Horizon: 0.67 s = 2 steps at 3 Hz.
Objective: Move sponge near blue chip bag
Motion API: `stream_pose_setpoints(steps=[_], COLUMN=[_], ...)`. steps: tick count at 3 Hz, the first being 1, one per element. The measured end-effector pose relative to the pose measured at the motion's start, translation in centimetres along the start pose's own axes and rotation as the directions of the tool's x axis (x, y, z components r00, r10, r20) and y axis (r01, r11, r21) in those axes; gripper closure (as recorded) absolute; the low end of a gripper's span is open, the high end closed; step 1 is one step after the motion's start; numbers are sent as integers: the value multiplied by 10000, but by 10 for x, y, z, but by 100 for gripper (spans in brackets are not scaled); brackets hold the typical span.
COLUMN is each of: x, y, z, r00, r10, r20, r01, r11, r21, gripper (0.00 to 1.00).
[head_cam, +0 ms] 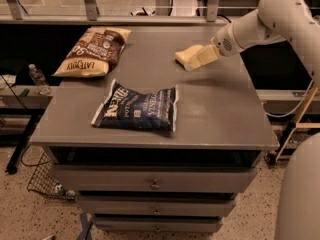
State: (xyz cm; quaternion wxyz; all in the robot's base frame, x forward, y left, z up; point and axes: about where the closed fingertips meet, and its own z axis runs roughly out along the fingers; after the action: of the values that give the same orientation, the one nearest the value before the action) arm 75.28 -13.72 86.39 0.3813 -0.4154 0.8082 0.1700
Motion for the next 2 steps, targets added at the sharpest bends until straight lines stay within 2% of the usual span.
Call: stream_pose_setpoints(steps=[1, 2], x=[6, 9], y=[-6, -13], z=[15, 18], r00=[9997, 9992], r10=[235, 402], r20=[-64, -70], r01=[-236, -402], r11=[9996, 9992], r21=[-135, 0], gripper=[2, 21])
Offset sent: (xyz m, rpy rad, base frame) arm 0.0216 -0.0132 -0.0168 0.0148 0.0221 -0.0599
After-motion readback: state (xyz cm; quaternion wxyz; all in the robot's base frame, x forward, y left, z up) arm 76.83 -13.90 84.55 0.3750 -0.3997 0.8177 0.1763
